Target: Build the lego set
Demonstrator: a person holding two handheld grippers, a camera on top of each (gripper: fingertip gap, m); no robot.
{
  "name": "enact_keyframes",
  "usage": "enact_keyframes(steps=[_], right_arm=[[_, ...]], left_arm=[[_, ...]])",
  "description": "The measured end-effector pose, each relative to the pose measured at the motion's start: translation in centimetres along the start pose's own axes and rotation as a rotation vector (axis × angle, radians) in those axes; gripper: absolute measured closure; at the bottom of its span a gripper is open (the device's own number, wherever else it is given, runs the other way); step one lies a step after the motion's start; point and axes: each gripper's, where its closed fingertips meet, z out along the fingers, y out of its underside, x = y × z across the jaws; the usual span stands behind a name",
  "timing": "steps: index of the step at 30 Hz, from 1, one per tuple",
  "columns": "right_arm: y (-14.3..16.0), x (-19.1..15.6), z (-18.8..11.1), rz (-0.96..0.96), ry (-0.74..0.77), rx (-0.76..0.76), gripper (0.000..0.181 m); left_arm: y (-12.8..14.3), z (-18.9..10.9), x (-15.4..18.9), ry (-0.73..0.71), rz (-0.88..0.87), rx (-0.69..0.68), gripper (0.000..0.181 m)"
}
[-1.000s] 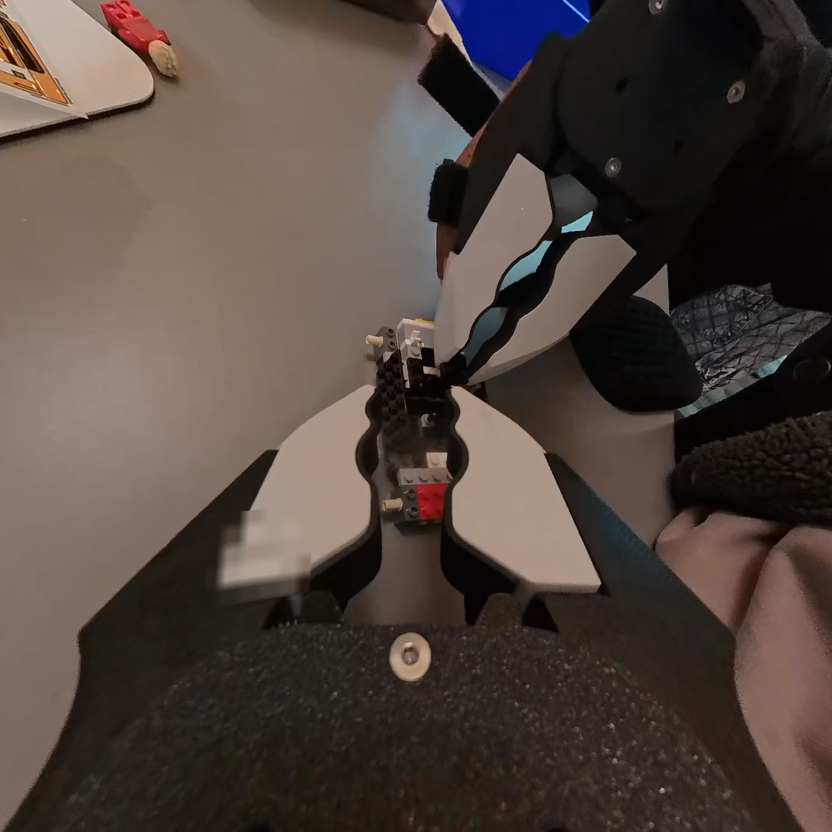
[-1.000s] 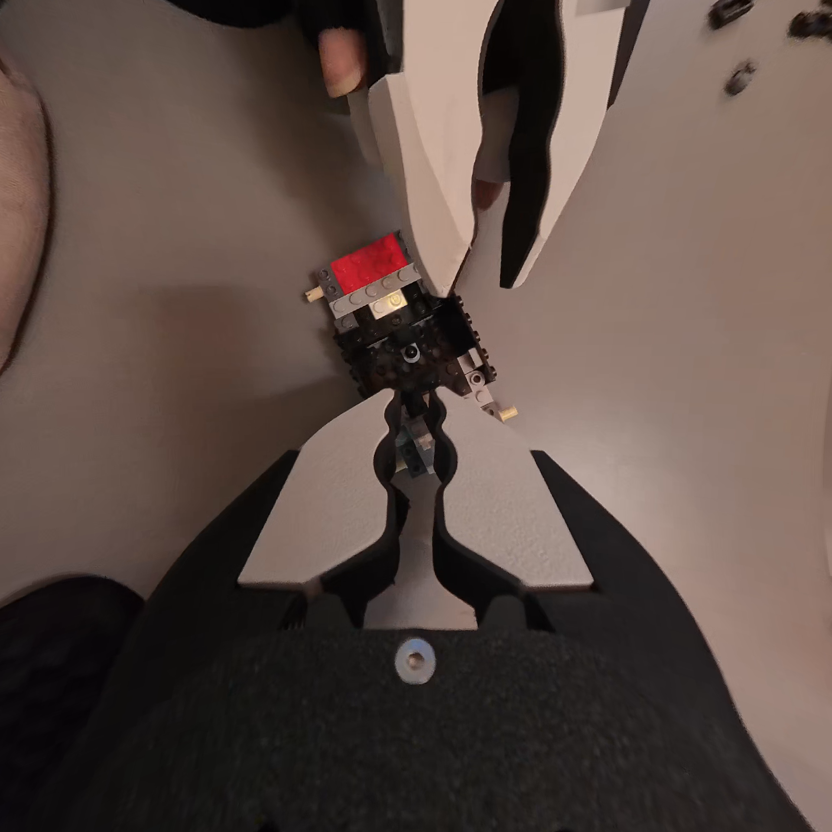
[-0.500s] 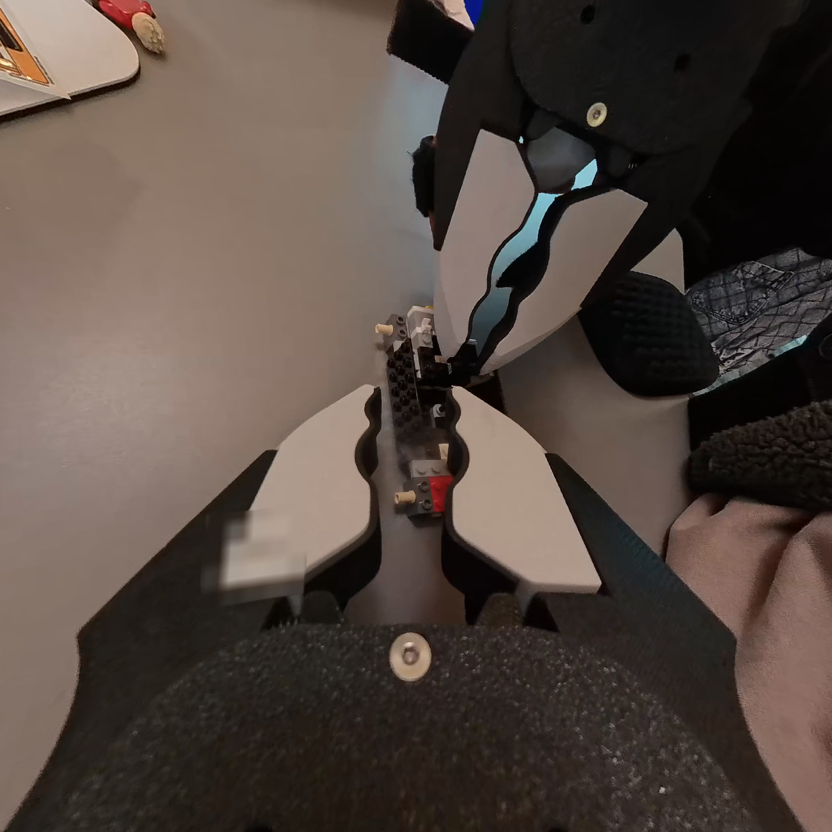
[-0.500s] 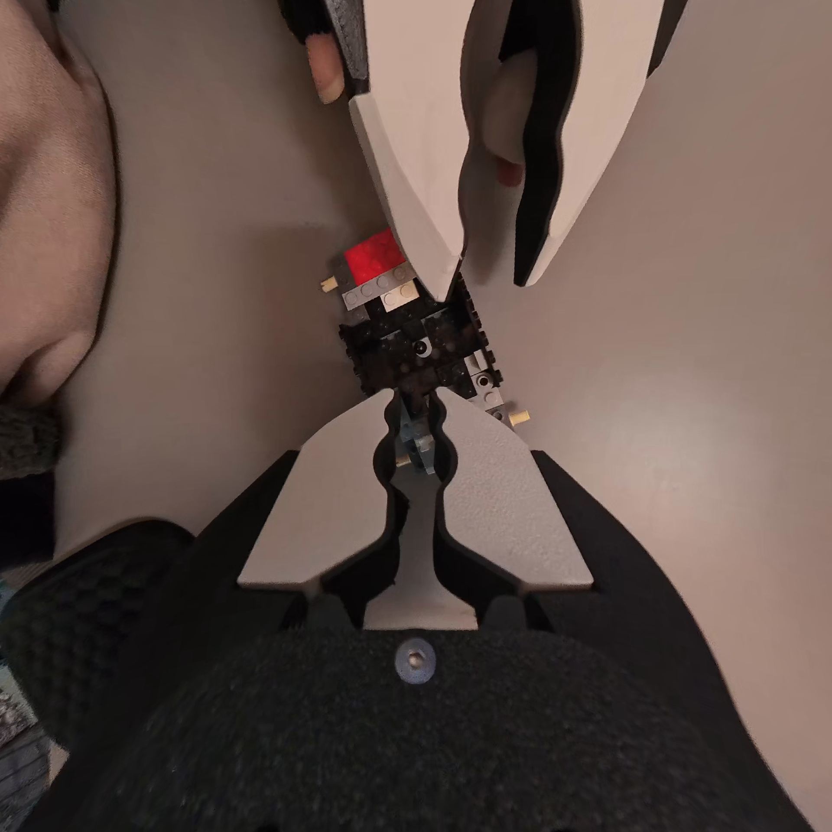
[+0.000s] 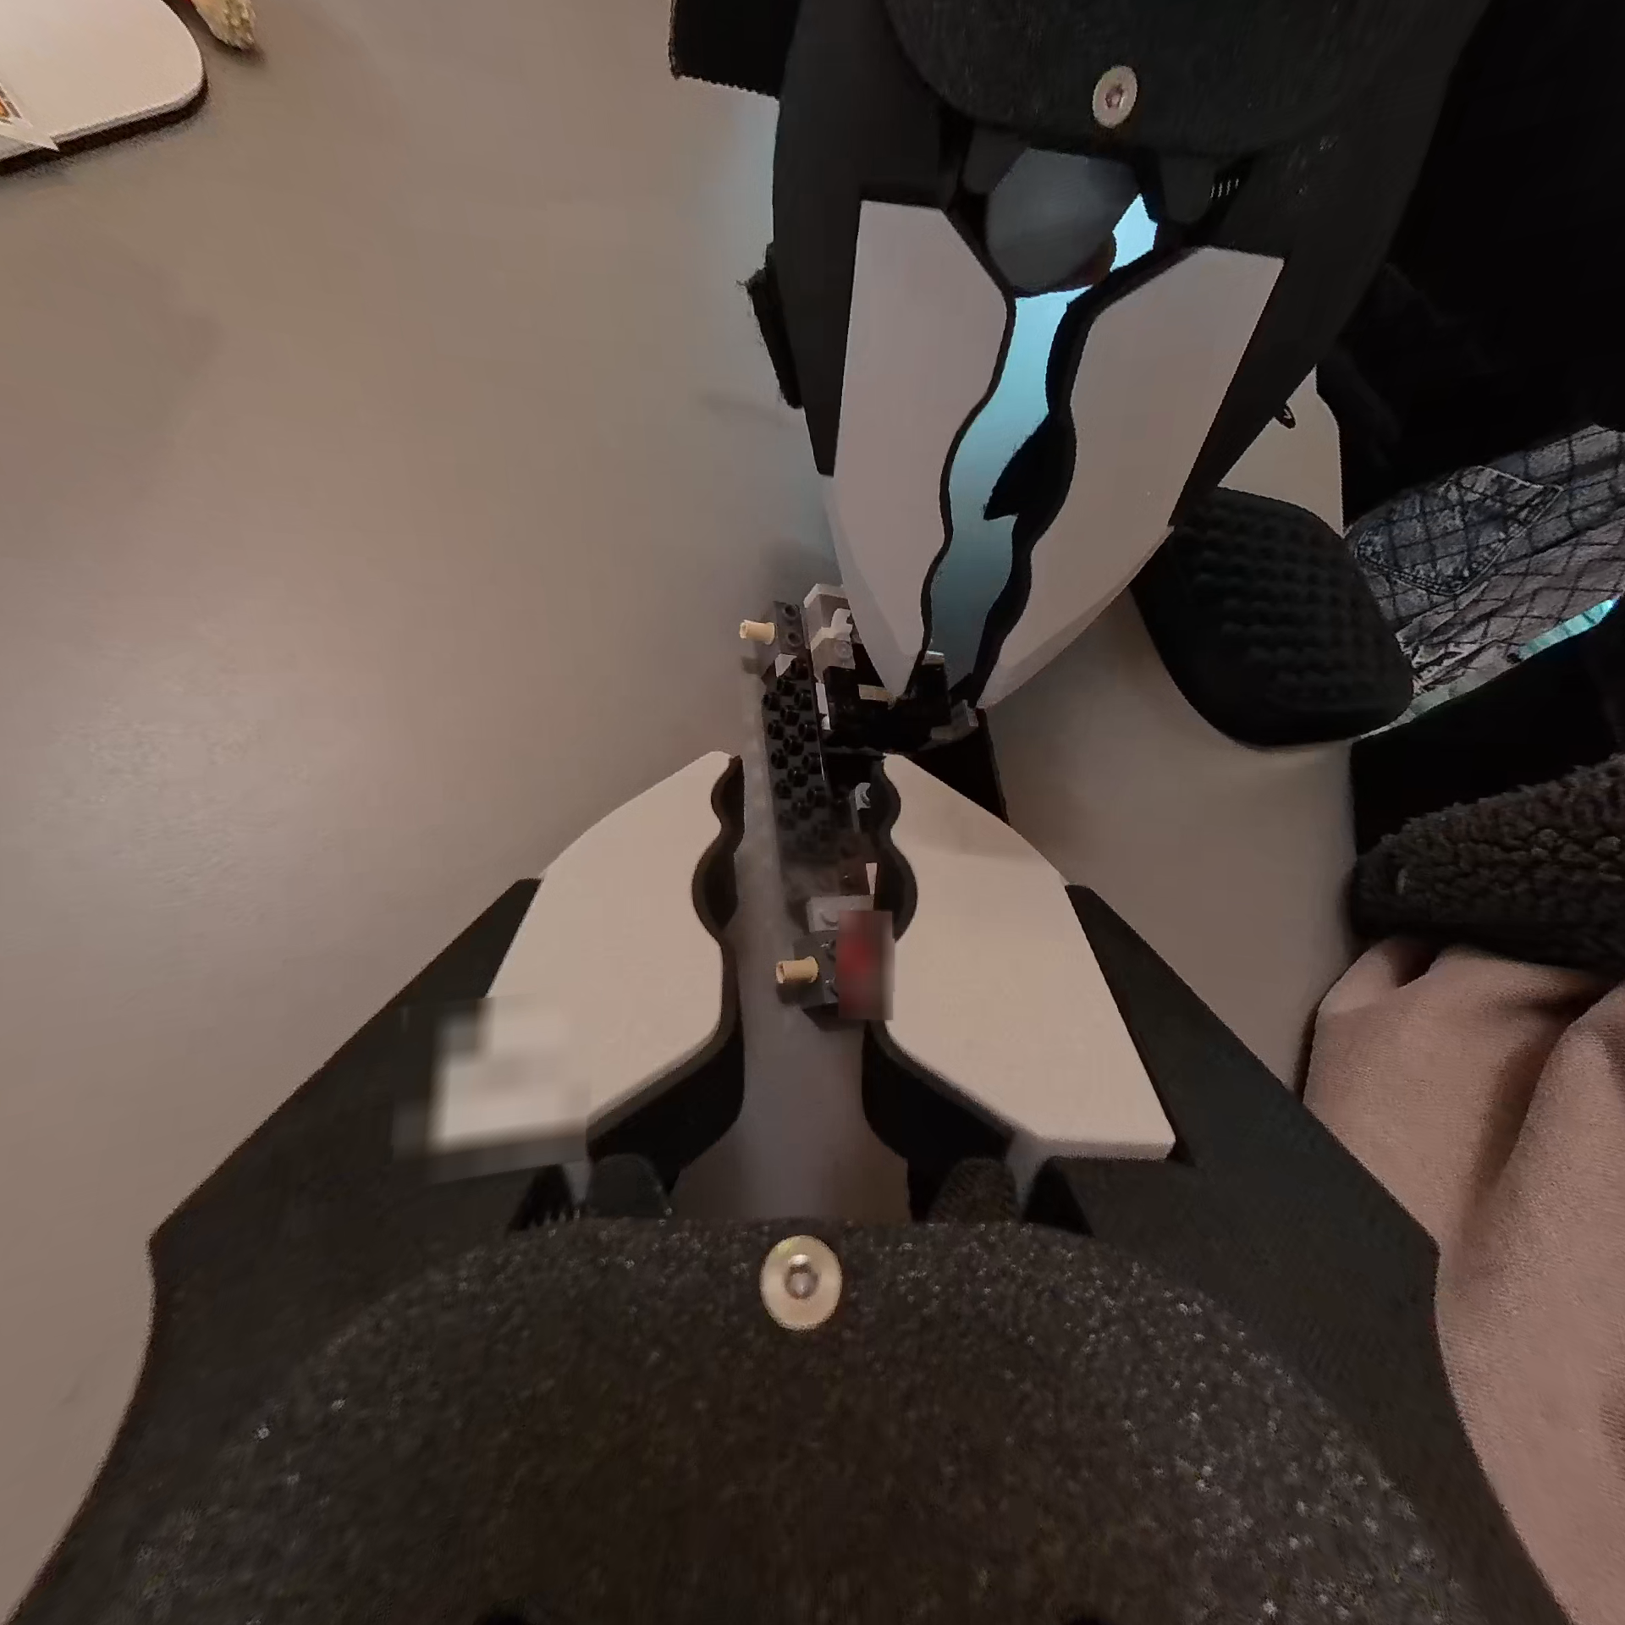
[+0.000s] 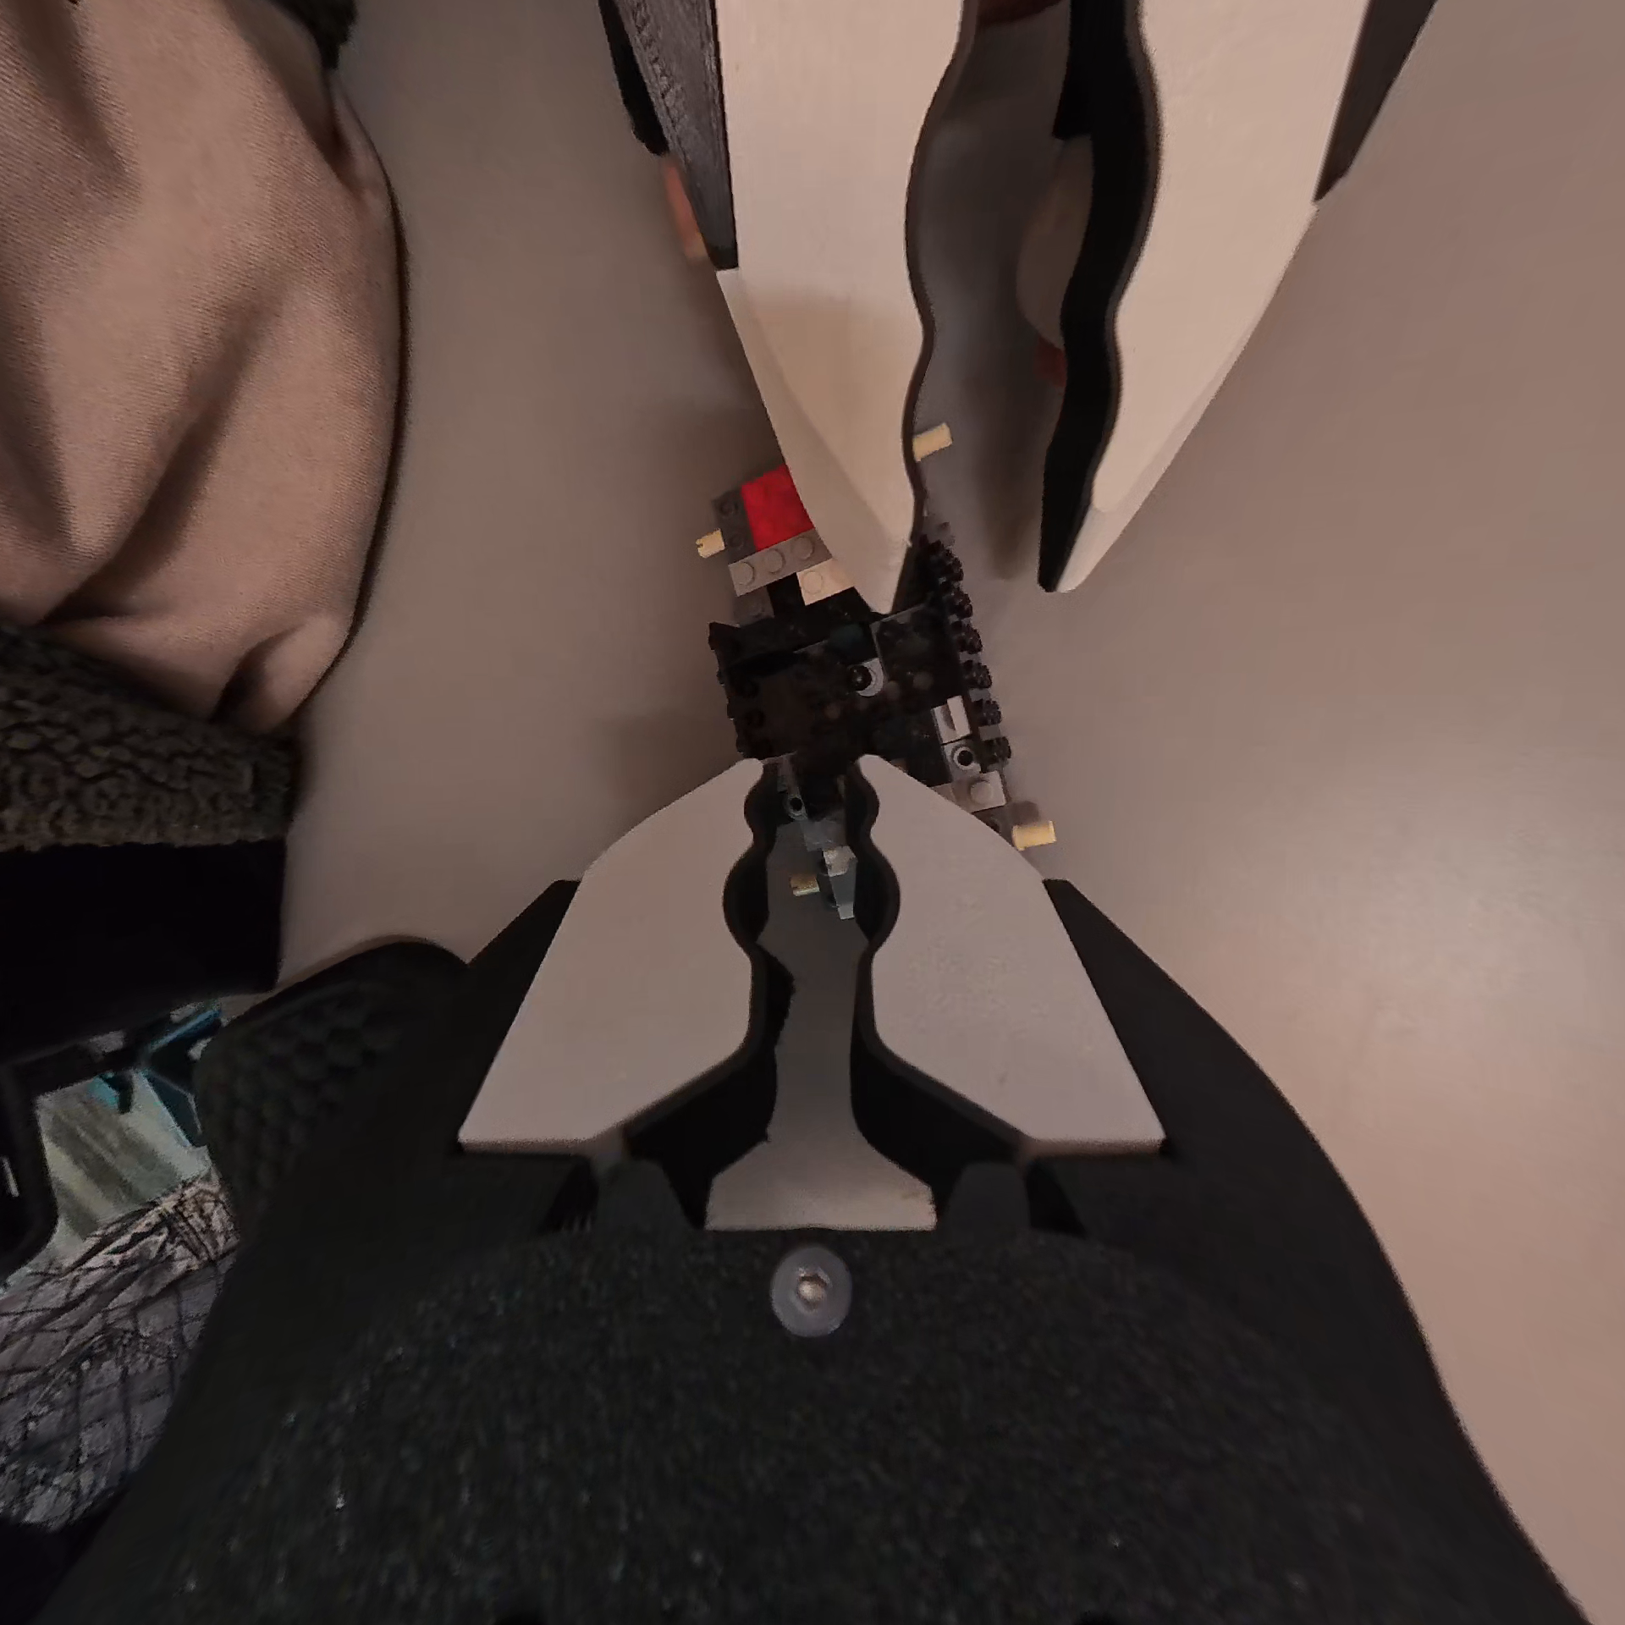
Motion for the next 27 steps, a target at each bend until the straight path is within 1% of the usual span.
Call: enact_keyframes(steps=[4,7,9,11,13,14,16,18,21,24,27], right_arm=[[0.1,-0.2,-0.2,0.009,0.01,0.022,0.166],[-0.1,-0.1,-1.0,0.024,0.092,0.091,0.165],[-0.1,-0.1,-1.7,0.051,0.196,0.164,0.162],[0.7,0.0,-1.9,0.093,0.348,0.21,0.159],[1.7,0.2,-1.9,0.196,0.493,0.272,0.157],[2.2,0.1,-1.8,0.248,0.553,0.309,0.152],[2.3,-0.7,-1.2,0.338,0.623,0.402,0.151],[1.8,-1.7,-0.2,0.417,0.643,0.478,0.151],[1.5,-1.7,0.6,0.431,0.673,0.486,0.147],[1.1,-1.6,0.7,0.406,0.546,0.504,0.143],[0.9,-1.4,0.0,0.247,0.413,0.477,0.142]], left_arm=[[0.2,0.1,0.2,0.005,0.017,-0.016,0.155],[0.6,0.0,0.3,0.0,0.043,-0.049,0.156],[1.0,-0.2,0.1,-0.022,0.075,-0.081,0.157],[1.5,-0.5,0.0,-0.036,0.111,-0.124,0.157],[2.3,-0.3,0.0,-0.036,0.131,-0.176,0.158],[2.7,-0.2,0.1,-0.036,0.136,-0.2,0.158],[3.1,0.1,0.4,-0.034,0.149,-0.221,0.162],[3.3,0.1,0.8,-0.033,0.153,-0.235,0.162],[3.8,0.0,1.7,-0.007,0.144,-0.263,0.162],[4.4,0.1,3.3,0.042,0.146,-0.281,0.159],[5.0,0.1,5.2,0.096,0.158,-0.286,0.155]])
